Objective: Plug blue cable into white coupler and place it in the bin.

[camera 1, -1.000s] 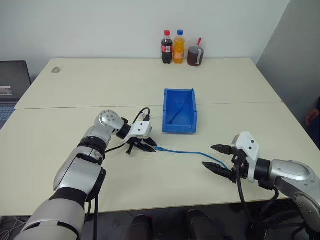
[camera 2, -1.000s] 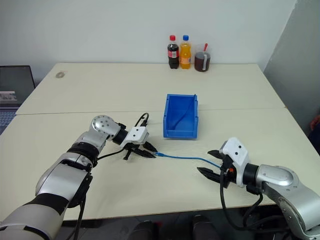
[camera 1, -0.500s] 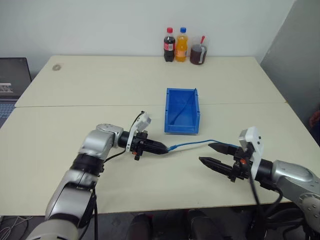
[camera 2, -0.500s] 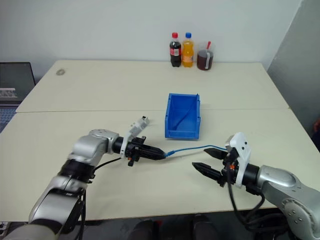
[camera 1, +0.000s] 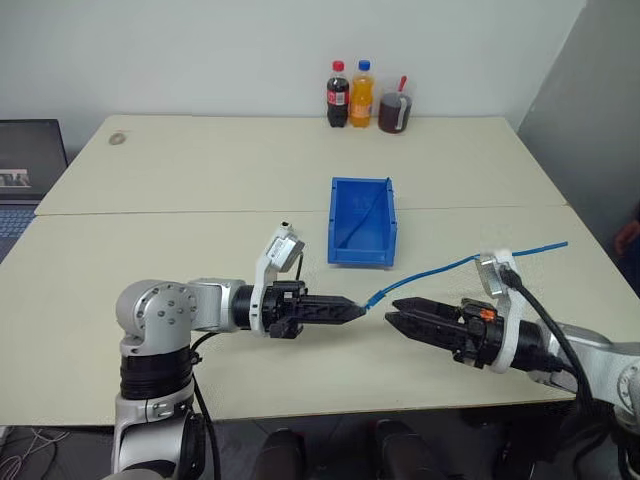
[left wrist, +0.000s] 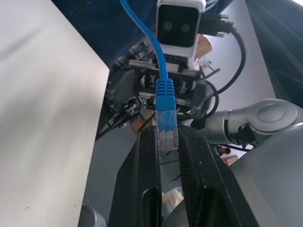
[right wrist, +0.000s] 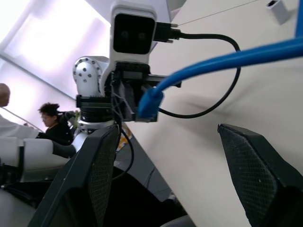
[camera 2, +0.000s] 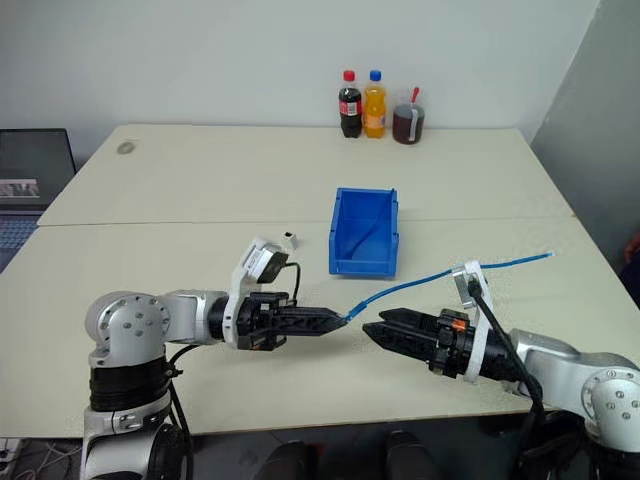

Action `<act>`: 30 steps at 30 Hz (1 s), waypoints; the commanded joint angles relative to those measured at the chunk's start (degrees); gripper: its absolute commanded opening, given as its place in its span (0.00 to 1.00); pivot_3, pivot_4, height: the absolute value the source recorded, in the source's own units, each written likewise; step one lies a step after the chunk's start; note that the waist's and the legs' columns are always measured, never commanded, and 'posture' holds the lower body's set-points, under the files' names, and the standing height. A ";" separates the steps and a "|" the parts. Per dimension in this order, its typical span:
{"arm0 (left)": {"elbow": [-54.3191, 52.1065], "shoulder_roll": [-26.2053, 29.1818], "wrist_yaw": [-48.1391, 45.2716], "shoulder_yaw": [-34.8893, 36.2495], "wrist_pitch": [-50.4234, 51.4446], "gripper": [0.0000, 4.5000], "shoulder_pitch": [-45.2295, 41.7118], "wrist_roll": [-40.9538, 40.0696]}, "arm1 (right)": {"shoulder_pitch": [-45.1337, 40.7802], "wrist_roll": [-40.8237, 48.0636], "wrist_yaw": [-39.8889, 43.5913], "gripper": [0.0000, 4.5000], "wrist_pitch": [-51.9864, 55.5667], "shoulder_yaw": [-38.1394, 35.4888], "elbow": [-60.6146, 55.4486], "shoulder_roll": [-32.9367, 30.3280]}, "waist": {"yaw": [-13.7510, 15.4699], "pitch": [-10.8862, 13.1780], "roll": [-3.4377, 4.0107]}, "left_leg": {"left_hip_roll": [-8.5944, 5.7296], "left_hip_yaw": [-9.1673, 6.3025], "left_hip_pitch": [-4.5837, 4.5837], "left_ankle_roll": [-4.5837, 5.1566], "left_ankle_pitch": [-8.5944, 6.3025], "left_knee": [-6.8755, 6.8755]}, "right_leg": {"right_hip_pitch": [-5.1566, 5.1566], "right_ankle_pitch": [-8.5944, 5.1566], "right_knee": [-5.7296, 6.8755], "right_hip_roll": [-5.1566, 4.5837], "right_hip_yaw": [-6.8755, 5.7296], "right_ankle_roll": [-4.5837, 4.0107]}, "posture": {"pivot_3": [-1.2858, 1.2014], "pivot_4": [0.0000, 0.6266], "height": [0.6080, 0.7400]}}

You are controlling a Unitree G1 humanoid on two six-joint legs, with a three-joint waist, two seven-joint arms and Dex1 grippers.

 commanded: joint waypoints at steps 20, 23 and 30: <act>-1.36 1.95 8.36 -1.59 -1.70 0.05 1.57 -13.11 | -4.18 6.75 -4.28 0.53 -7.77 7.93 -1.12 -0.82 | 0.43 0.00 -0.01 | -0.06 0.10 -0.05 -0.01 -0.01 -0.03 | -0.05 -0.05 -0.06 -0.12 0.05 0.05 | 0.52 0.24 1.00; -1.55 1.74 9.30 -1.73 -2.21 0.05 2.10 -13.76 | -4.09 7.42 -3.86 0.38 -7.52 7.74 -1.03 -1.52 | 0.46 0.01 -0.01 | -0.05 0.09 -0.06 -0.01 -0.01 -0.03 | -0.06 -0.05 -0.05 -0.12 0.04 0.05 | 0.52 0.24 1.00; -0.92 1.81 10.77 -2.59 -4.14 0.05 2.15 -14.38 | -3.45 8.32 -2.32 0.04 -6.96 7.86 -1.47 -3.57 | 0.48 0.01 -0.01 | -0.06 0.11 -0.06 -0.01 -0.01 -0.04 | -0.06 -0.05 -0.07 -0.12 0.05 0.05 | 0.52 0.24 1.00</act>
